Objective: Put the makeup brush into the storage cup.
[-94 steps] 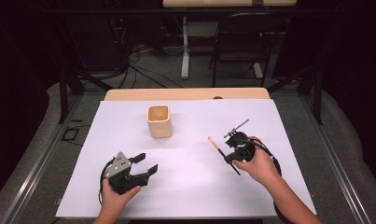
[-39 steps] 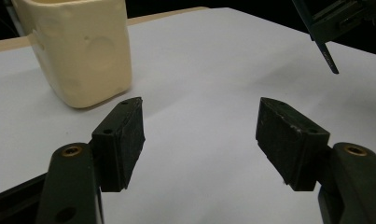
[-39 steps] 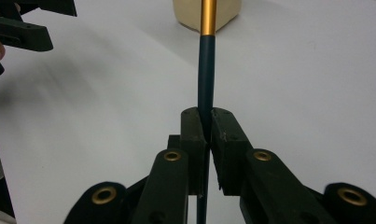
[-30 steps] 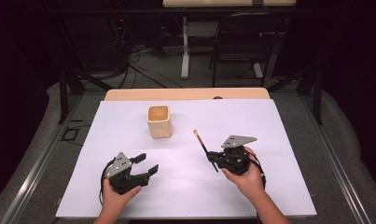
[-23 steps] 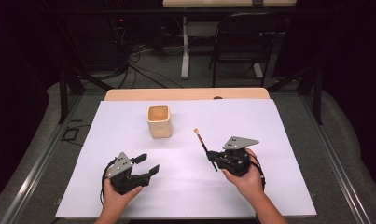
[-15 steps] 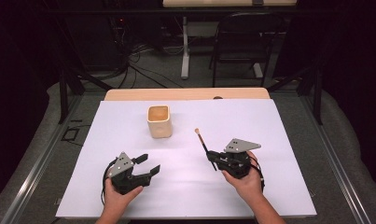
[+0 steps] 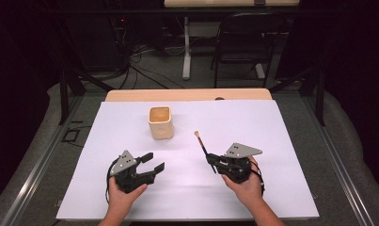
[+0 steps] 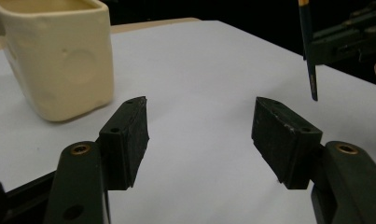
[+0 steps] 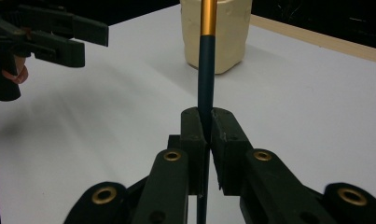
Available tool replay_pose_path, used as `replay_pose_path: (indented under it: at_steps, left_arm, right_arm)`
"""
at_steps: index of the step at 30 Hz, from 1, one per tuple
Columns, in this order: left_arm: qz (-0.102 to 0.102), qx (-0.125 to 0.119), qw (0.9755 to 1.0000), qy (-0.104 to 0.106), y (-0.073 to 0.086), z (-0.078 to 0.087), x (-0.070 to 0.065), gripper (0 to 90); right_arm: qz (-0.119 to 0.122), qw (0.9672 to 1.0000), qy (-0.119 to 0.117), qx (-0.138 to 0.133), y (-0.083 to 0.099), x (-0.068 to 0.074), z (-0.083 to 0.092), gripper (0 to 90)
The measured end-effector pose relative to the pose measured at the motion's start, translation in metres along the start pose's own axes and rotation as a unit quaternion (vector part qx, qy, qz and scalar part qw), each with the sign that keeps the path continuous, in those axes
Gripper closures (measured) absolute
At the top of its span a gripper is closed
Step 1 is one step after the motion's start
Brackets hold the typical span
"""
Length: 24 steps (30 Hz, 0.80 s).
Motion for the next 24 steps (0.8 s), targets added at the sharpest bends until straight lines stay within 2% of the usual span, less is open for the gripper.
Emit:
replay_pose_path:
  at_steps: [2,3,6,8,13,17,19,21,24]
  left_arm:
    - [0.006,-0.008,0.9999,0.012,-0.005,0.0,0.001,36.7]
    - [0.01,-0.013,0.9998,0.01,-0.007,0.0,0.0,37.0]
    - [0.013,-0.015,0.9996,0.021,-0.01,-0.001,0.0,37.9]
    - [0.023,-0.02,0.9991,0.03,-0.016,-0.003,0.0,38.4]
    - [0.02,-0.024,0.9989,0.035,-0.024,-0.007,-0.004,40.6]
    - [0.023,-0.031,0.9977,0.056,-0.035,-0.013,-0.012,42.1]
    - [0.023,-0.031,0.9977,0.057,-0.037,-0.014,-0.013,42.5]
    - [0.029,-0.032,0.9965,0.072,-0.041,-0.018,-0.017,42.5]
    - [0.041,-0.034,0.9954,0.079,-0.044,-0.021,-0.019,42.8]
  right_arm:
    - [0.001,1.0,0.002,-0.004,0.0,0.002,0.0,83.7]
    - [0.002,1.0,0.002,-0.006,0.0,0.003,0.0,83.7]
    - [0.004,1.0,0.004,-0.007,-0.001,0.004,0.001,83.7]
    - [0.003,0.9999,0.004,-0.009,-0.002,0.004,0.001,83.7]
    - [0.001,0.9999,0.005,-0.015,-0.002,0.006,0.001,83.7]
    - [0.003,0.9998,0.004,-0.018,-0.003,0.008,0.001,83.7]
    - [0.003,0.9998,0.004,-0.019,-0.003,0.009,0.0,83.7]
    - [0.004,0.9997,0.005,-0.022,-0.003,0.01,0.0,83.7]
    - [0.003,0.9996,0.004,-0.027,-0.003,0.01,-0.001,83.7]
Point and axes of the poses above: each handheld gripper's, and its own axes: z roughly backward along the jaws, y roughly out of its underside, x roughly to its left, the point moved 1 cm from there along -z, roughly forward along the jaws, and after that the axes turned 2 degrees about x, right-handed, at the moved point
